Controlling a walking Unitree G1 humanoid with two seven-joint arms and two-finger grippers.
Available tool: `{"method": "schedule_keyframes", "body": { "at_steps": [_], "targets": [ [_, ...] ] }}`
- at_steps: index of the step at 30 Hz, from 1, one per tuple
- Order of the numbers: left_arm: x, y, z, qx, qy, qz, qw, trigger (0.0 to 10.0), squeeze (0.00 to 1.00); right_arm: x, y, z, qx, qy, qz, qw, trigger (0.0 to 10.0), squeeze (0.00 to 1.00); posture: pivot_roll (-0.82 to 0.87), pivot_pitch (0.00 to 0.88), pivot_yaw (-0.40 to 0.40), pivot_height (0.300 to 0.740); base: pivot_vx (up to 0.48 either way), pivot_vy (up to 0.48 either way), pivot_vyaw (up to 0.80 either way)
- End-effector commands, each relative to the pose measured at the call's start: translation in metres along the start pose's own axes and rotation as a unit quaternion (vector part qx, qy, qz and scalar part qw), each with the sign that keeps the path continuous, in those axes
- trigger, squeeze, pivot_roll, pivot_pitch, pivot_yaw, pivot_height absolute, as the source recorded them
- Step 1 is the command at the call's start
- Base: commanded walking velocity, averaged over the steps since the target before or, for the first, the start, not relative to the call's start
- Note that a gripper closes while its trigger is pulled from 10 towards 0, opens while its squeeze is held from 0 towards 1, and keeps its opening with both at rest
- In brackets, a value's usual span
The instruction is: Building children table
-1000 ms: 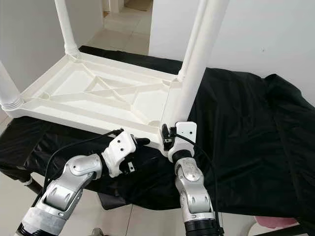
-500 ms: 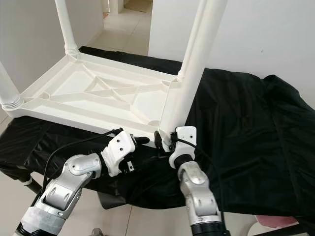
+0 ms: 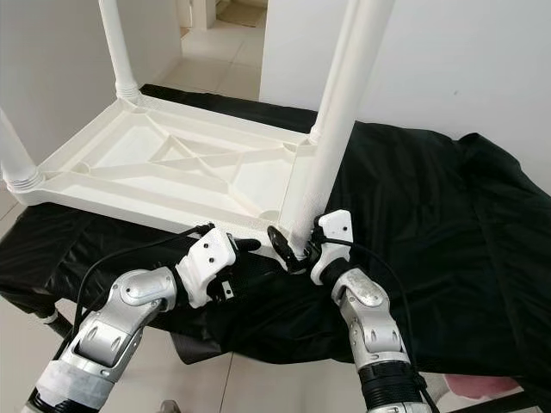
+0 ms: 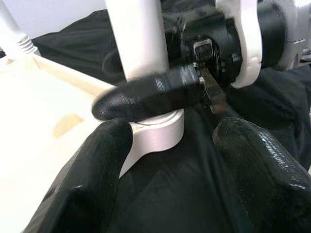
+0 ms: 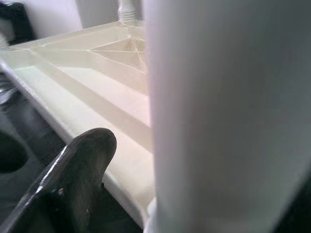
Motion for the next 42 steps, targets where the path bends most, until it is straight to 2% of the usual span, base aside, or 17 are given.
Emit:
{"method": "schedule_keyframes", "body": {
  "at_steps": [1, 4, 9, 10, 13, 14, 19, 20, 21, 28, 39, 40, 41, 42],
  "targets": [
    [-0.004, 0.002, -0.001, 0.005, 0.026, -0.006, 1.0, 10.0, 0.0, 0.0, -0.004, -0.004, -0.004, 0.031, 0.001, 1.0, 10.0, 0.0, 0.04, 0.014, -0.081, 0.74, 0.0, 0.0, 0.0],
    [-0.006, 0.003, 0.001, 0.005, 0.031, -0.008, 0.999, 10.0, 0.0, 0.003, -0.008, -0.011, -0.012, 0.05, 0.016, 0.999, 10.0, 0.0, 0.05, 0.02, -0.086, 0.74, 0.0, 0.0, 0.0],
    [-0.007, 0.003, 0.003, 0.004, 0.037, -0.007, 0.999, 10.0, 0.0, 0.007, -0.014, -0.011, -0.018, 0.062, 0.026, 0.998, 9.9, 0.0, 0.06, 0.021, -0.087, 0.74, 0.0, 0.0, 0.0],
    [-0.008, 0.003, 0.004, 0.004, 0.04, -0.007, 0.999, 10.0, 0.0, 0.009, -0.015, -0.011, -0.02, 0.062, 0.026, 0.998, 2.3, 0.0, 0.06, 0.031, -0.091, 0.74, 0.0, 0.0, 0.0],
    [-0.008, 0.003, 0.005, 0.004, 0.041, -0.006, 0.999, 10.0, 0.0, 0.01, -0.015, -0.01, -0.02, 0.062, 0.024, 0.998, 2.3, 0.0, 0.06, 0.031, -0.091, 0.74, 0.0, 0.0, 0.0],
    [-0.008, 0.003, 0.005, 0.004, 0.042, -0.005, 0.999, 10.0, 0.0, 0.011, -0.016, -0.009, -0.02, 0.061, 0.022, 0.998, 0.0, 0.0, 0.06, 0.033, -0.091, 0.74, 0.0, 0.0, 0.0],
    [-0.005, 0.001, 0.004, 0.002, 0.039, -0.001, 0.999, 10.0, 0.0, 0.015, -0.018, -0.006, -0.016, 0.061, 0.015, 0.998, 0.0, 0.0, 0.05, 0.039, -0.085, 0.74, 0.0, 0.0, 0.0],
    [-0.005, 0.001, 0.004, 0.003, 0.038, -0.001, 0.999, 10.0, 0.0, 0.015, -0.018, -0.006, -0.015, 0.058, 0.017, 0.998, 8.3, 0.0, 0.05, 0.038, -0.083, 0.74, 0.0, 0.0, 0.0],
    [-0.005, 0.001, 0.004, 0.002, 0.038, -0.001, 0.999, 10.0, 0.0, 0.015, -0.017, -0.005, -0.013, 0.054, 0.016, 0.998, 10.0, 0.0, 0.05, 0.038, -0.083, 0.74, 0.0, 0.0, 0.0],
    [-0.005, 0.002, 0.003, 0.002, 0.034, -0.002, 0.999, 10.0, 0.0, 0.007, -0.011, -0.005, 0.015, 0.042, -0.005, 0.999, 10.0, 0.0, 0.04, 0.042, -0.078, 0.74, 0.0, 0.0, 0.0],
    [-0.005, 0.002, 0.002, 0.002, 0.032, -0.001, 0.999, 10.0, 0.0, 0.0, -0.008, -0.002, 0.022, 0.011, -0.01, 1.0, 10.0, 0.0, 0.03, 0.046, -0.077, 0.74, 0.0, 0.0, 0.0],
    [-0.004, 0.002, 0.002, 0.002, 0.031, -0.002, 1.0, 10.0, 0.0, 0.001, -0.011, -0.002, 0.003, -0.015, 0.0, 1.0, 10.0, 0.0, 0.03, 0.048, -0.077, 0.74, 0.0, 0.0, 0.0],
    [-0.004, 0.002, 0.002, 0.002, 0.031, -0.002, 1.0, 10.0, 0.0, 0.001, -0.011, -0.002, 0.003, -0.015, 0.0, 1.0, 10.0, 0.0, 0.03, 0.048, -0.077, 0.74, 0.0, 0.0, 0.0],
    [-0.004, 0.001, 0.002, 0.001, 0.031, -0.002, 1.0, 10.0, 0.0, 0.005, -0.018, 0.0, -0.04, -0.084, 0.006, 0.996, 10.0, 0.0, 0.03, 0.051, -0.078, 0.74, 0.0, 0.0, 0.0]
  ]
}}
Point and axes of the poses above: a point about 5 cm out from each wrist's last joint towards the gripper, its own z axis pointing back from the gripper into the wrist, its own y axis along the axis of the wrist's last joint, x = y × z, the point moved 2 cm from there along -z, pointing out of the wrist towards the gripper, and after that the axes turned 12 degrees about z, right-handed, at the moved point
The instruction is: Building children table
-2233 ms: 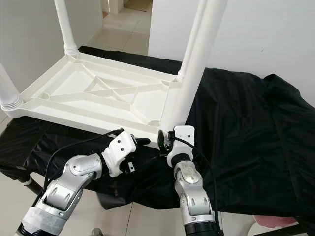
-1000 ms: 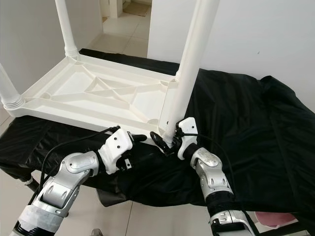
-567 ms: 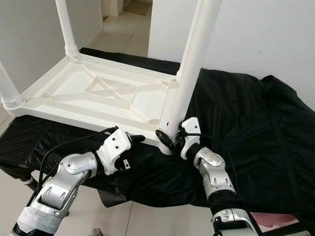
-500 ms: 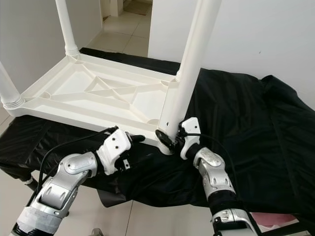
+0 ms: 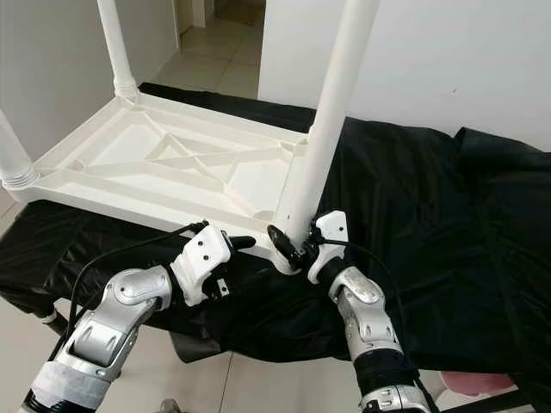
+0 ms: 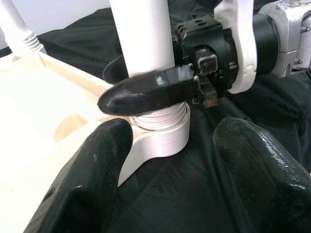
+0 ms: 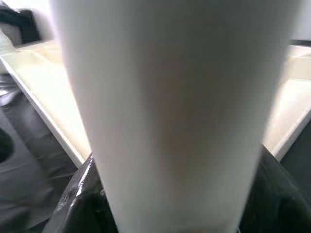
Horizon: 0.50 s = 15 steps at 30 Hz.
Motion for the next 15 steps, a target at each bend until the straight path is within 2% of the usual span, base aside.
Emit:
{"method": "schedule_keyframes", "body": {
  "at_steps": [1, 3, 7, 9, 15],
  "targets": [
    [-0.002, 0.001, -0.002, 0.001, 0.023, -0.004, 1.0, 10.0, 0.0, 0.004, -0.011, 0.005, -0.047, -0.056, 0.006, 0.997, 10.0, 0.0, 0.03, 0.051, -0.078, 0.74, 0.0, 0.0, 0.0],
    [-0.002, 0.001, -0.002, 0.002, 0.023, -0.004, 1.0, 10.0, 0.0, 0.005, -0.017, 0.008, -0.074, -0.107, 0.001, 0.991, 10.0, 0.0, 0.03, 0.051, -0.082, 0.74, 0.0, 0.0, 0.0],
    [-0.002, 0.001, -0.002, 0.002, 0.023, -0.003, 1.0, 10.0, 0.0, 0.003, -0.023, 0.012, -0.097, -0.149, -0.01, 0.984, 10.0, 0.0, 0.03, 0.053, -0.086, 0.74, 0.0, 0.0, 0.0],
    [-0.001, 0.001, -0.003, 0.003, 0.023, -0.002, 1.0, 10.0, 0.0, -0.01, -0.028, 0.014, -0.119, -0.202, -0.031, 0.972, 10.0, 0.0, 0.03, 0.053, -0.088, 0.74, 0.0, 0.0, 0.0],
    [0.0, 0.001, -0.004, 0.004, 0.021, -0.002, 1.0, 10.0, 0.0, -0.029, -0.026, 0.009, -0.123, -0.216, -0.057, 0.967, 10.0, 0.0, 0.03, 0.05, -0.091, 0.74, 0.0, 0.0, 0.0]
  ]
}}
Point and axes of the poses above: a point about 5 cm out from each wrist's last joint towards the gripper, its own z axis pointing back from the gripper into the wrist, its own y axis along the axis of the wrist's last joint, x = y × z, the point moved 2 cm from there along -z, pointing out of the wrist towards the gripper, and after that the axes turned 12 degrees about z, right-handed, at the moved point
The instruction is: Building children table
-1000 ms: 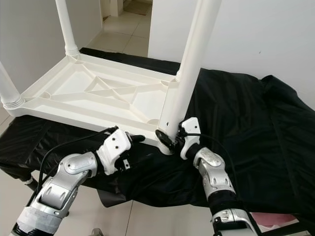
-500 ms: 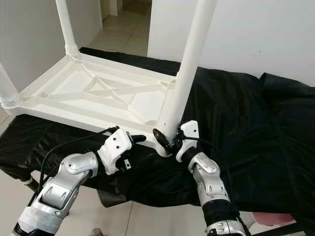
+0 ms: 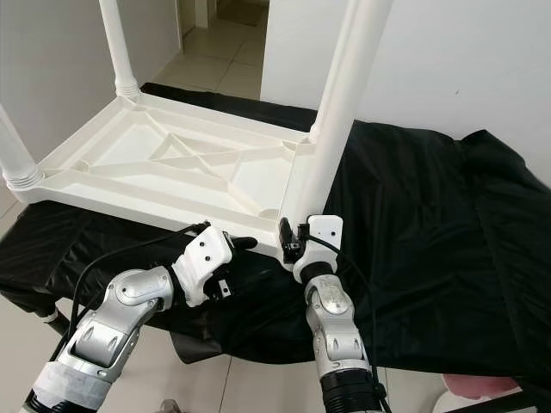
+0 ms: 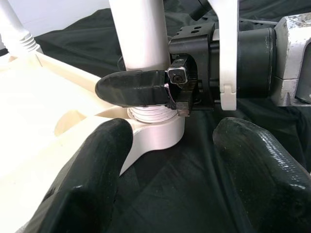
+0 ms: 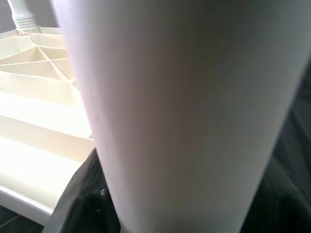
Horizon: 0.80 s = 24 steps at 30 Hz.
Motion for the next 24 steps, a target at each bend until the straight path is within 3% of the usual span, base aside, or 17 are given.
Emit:
{"method": "schedule_keyframes", "body": {
  "at_steps": [1, 4, 10, 19, 20, 24],
  "targets": [
    [-0.001, 0.001, -0.002, 0.003, 0.024, -0.002, 1.0, 10.0, 0.0, -0.015, -0.026, 0.011, -0.068, 0.002, -0.016, 0.998, 10.0, 0.0, 0.03, 0.049, -0.091, 0.74, 0.0, 0.0, 0.0],
    [-0.001, 0.001, -0.003, 0.002, 0.022, -0.002, 1.0, 10.0, 0.0, -0.019, -0.021, 0.011, -0.056, 0.015, -0.009, 0.998, 10.0, 0.0, 0.03, 0.048, -0.091, 0.74, 0.0, 0.0, 0.0],
    [-0.001, 0.002, -0.004, 0.002, 0.018, -0.005, 1.0, 10.0, 0.0, -0.012, -0.021, 0.014, -0.059, -0.002, 0.004, 0.998, 10.0, 0.0, 0.03, 0.044, -0.091, 0.74, 0.0, 0.0, 0.0],
    [0.0, 0.0, -0.003, 0.0, 0.016, -0.005, 1.0, 10.0, 0.0, -0.005, -0.008, 0.016, -0.01, 0.05, 0.023, 0.998, 10.0, 0.0, 0.03, 0.033, -0.088, 0.74, 0.0, 0.0, 0.0],
    [0.0, 0.0, -0.003, 0.0, 0.016, -0.006, 1.0, 10.0, 0.0, 0.004, -0.007, 0.014, -0.003, 0.072, 0.028, 0.997, 10.0, 0.0, 0.03, 0.033, -0.088, 0.74, 0.0, 0.0, 0.0],
    [-0.001, 0.0, -0.003, 0.0, 0.015, -0.007, 1.0, 10.0, 0.0, 0.011, -0.005, 0.013, 0.005, 0.119, 0.037, 0.992, 10.0, 0.0, 0.02, 0.03, -0.086, 0.74, 0.0, 0.0, 0.0]
  ]
}}
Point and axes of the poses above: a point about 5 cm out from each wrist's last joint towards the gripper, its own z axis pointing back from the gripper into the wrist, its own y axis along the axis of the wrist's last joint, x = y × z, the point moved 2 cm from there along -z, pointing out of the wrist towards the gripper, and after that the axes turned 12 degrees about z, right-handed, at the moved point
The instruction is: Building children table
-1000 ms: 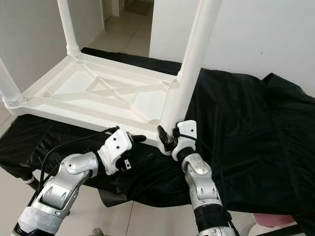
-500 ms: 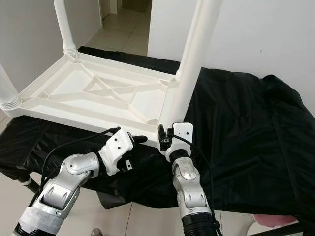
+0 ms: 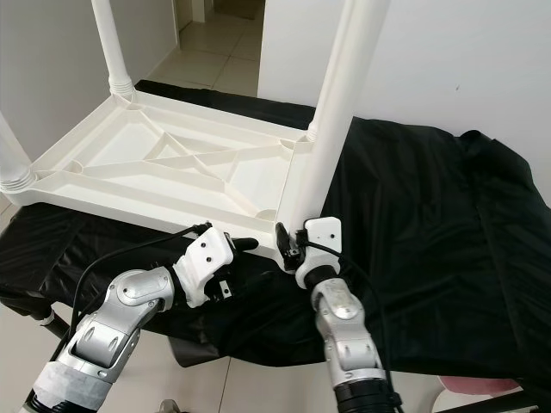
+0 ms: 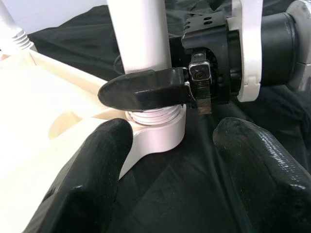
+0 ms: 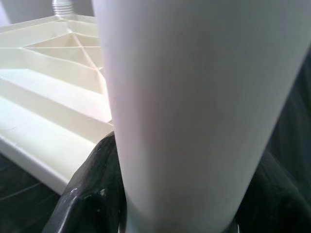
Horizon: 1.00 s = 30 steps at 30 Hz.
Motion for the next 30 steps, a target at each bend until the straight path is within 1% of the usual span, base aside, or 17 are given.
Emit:
{"method": "schedule_keyframes", "body": {
  "at_steps": [1, 2, 5, 8, 9, 10, 11, 12, 13, 15, 16, 20, 26, 27, 28, 29, 30],
  "targets": [
    [-0.002, 0.001, -0.003, 0.003, 0.019, -0.006, 1.0, 10.0, 0.0, 0.006, -0.013, 0.005, -0.021, 0.057, 0.01, 0.998, 10.0, 0.0, 0.02, 0.028, -0.084, 0.74, 0.0, 0.0, 0.0],
    [-0.002, 0.001, -0.003, 0.003, 0.019, -0.006, 1.0, 10.0, 0.0, 0.006, -0.013, 0.005, -0.021, 0.057, 0.01, 0.998, 10.0, 0.0, 0.02, 0.028, -0.084, 0.74, 0.0, 0.0, 0.0],
    [-0.003, 0.002, -0.003, 0.003, 0.02, -0.007, 1.0, 10.0, 0.0, 0.01, -0.013, 0.007, -0.017, 0.116, 0.029, 0.993, 10.0, 0.0, 0.02, 0.03, -0.081, 0.74, 0.0, 0.0, 0.0],
    [-0.004, 0.002, -0.003, 0.003, 0.02, -0.007, 1.0, 10.0, 0.0, 0.011, -0.013, 0.008, -0.015, 0.127, 0.035, 0.991, 10.0, 0.0, 0.02, 0.03, -0.081, 0.74, 0.0, 0.0, 0.0],
    [-0.004, 0.002, -0.003, 0.003, 0.021, -0.007, 1.0, 10.0, 0.0, 0.014, -0.015, 0.009, -0.015, 0.151, 0.041, 0.988, 10.0, 0.0, 0.02, 0.034, -0.073, 0.74, 0.0, 0.0, 0.0],
    [-0.004, 0.002, -0.003, 0.003, 0.021, -0.007, 1.0, 10.0, 0.0, 0.014, -0.015, 0.009, -0.015, 0.151, 0.041, 0.988, 10.0, 0.0, 0.02, 0.034, -0.073, 0.74, 0.0, 0.0, 0.0],
    [-0.004, 0.001, -0.002, 0.002, 0.022, -0.007, 1.0, 10.0, 0.0, 0.017, -0.016, 0.01, -0.013, 0.175, 0.047, 0.983, 10.0, 0.0, 0.02, 0.034, -0.073, 0.74, 0.0, 0.0, 0.0],
    [-0.005, 0.002, -0.002, 0.003, 0.023, -0.007, 1.0, 10.0, 0.0, 0.027, -0.016, 0.008, -0.01, 0.218, 0.053, 0.975, 10.0, 0.0, 0.01, 0.04, -0.069, 0.74, 0.0, 0.0, 0.0],
    [-0.005, 0.002, -0.002, 0.003, 0.024, -0.007, 1.0, 10.0, 0.0, 0.031, -0.015, 0.005, -0.007, 0.231, 0.055, 0.971, 10.0, 0.0, 0.01, 0.04, -0.069, 0.74, 0.0, 0.0, 0.0],
    [-0.005, 0.002, -0.002, 0.003, 0.024, -0.007, 1.0, 10.0, 0.0, 0.031, -0.015, 0.005, -0.007, 0.231, 0.055, 0.971, 10.0, 0.0, 0.01, 0.04, -0.069, 0.74, 0.0, 0.0, 0.0],
    [-0.006, 0.002, -0.003, 0.003, 0.024, -0.006, 1.0, 10.0, 0.0, 0.036, -0.014, 0.001, -0.001, 0.244, 0.059, 0.968, 10.0, 0.0, 0.01, 0.038, -0.066, 0.74, 0.0, 0.0, 0.0],
    [-0.006, 0.003, -0.003, 0.004, 0.025, -0.008, 1.0, 10.0, 0.0, 0.042, -0.011, -0.007, 0.003, 0.254, 0.066, 0.965, 10.0, 0.0, 0.01, 0.039, -0.065, 0.74, 0.0, 0.0, 0.0],
    [-0.007, 0.002, -0.002, 0.002, 0.03, -0.011, 0.999, 10.0, 0.0, 0.044, -0.012, -0.012, 0.002, 0.272, 0.071, 0.96, 10.0, 0.0, 0.03, 0.04, -0.076, 0.74, 0.0, 0.0, 0.0],
    [-0.007, 0.002, -0.001, 0.001, 0.033, -0.011, 0.999, 10.0, 0.0, 0.045, -0.014, -0.013, -0.001, 0.278, 0.069, 0.958, 9.2, 0.0, 0.03, 0.04, -0.076, 0.74, 0.0, 0.0, 0.0],
    [-0.007, 0.002, -0.001, 0.001, 0.033, -0.011, 0.999, 10.0, 0.0, 0.045, -0.014, -0.013, -0.001, 0.278, 0.069, 0.958, 9.2, 0.0, 0.03, 0.04, -0.076, 0.74, 0.0, 0.0, 0.0],
    [-0.008, 0.001, -0.001, 0.0, 0.035, -0.01, 0.999, 10.0, 0.0, 0.045, -0.015, -0.013, -0.002, 0.275, 0.068, 0.959, 3.9, 0.0, 0.03, 0.043, -0.078, 0.74, 0.0, 0.0, 0.0],
    [-0.008, 0.001, 0.0, 0.0, 0.035, -0.01, 0.999, 10.0, 0.0, 0.045, -0.016, -0.013, -0.002, 0.274, 0.064, 0.96, 0.0, 0.0, 0.03, 0.044, -0.078, 0.74, 0.0, 0.0, 0.0]
  ]
}}
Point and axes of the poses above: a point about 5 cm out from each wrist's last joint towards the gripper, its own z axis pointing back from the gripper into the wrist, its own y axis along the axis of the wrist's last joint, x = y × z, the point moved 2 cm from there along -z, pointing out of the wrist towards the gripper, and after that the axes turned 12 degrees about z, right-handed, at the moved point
